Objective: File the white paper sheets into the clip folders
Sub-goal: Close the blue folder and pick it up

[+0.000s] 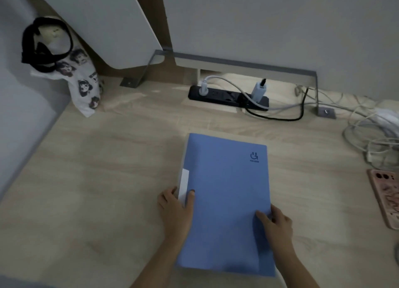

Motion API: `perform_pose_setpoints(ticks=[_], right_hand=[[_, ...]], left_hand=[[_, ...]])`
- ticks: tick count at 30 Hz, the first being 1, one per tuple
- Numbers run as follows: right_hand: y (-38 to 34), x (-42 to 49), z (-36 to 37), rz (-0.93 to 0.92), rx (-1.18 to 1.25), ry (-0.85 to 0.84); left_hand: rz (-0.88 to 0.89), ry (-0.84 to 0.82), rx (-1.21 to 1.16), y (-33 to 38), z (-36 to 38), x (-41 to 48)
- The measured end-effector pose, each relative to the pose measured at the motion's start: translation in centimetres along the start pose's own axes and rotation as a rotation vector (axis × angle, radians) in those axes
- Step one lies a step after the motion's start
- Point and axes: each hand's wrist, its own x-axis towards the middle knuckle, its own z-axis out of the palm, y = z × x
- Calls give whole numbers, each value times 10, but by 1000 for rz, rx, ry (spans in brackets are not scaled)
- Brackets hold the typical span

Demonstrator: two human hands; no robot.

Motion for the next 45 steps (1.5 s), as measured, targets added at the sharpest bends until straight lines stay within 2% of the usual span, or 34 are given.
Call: perform_pose_setpoints(ticks=[3,6,12,18,21,26,31,35,38,45], right_hand=[[-7,-2,-3,52,136,-92],[-16,-3,-9,143,282,-211],[-30,-10,-26,157,283,-342],[-35,-5,-38,155,282,-427],[-37,-7,-45,78,380,-498],[-54,-17,-57,-171,527,-543],[-64,-27,-64,-465,502,-320],[-57,-26,-62,-625,449,-214],[-48,-24,-59,-693,345,-213],[-35,-12,-57,-658,127,-314]], left_hand=[[-18,-44,26,-2,-1,4],[-118,-145,-26,-5,-7,18],[-181,-387,-195,2,-16,27],[-3,-203,-318,18,-25,-12],[124,-221,-356,30,-36,-27],[333,-203,-347,43,-59,-37],[497,-175,-287,42,-75,-26],[510,-177,-152,30,-83,-21],[443,-207,-95,18,-84,-22],[433,-189,11,4,-72,-18]])
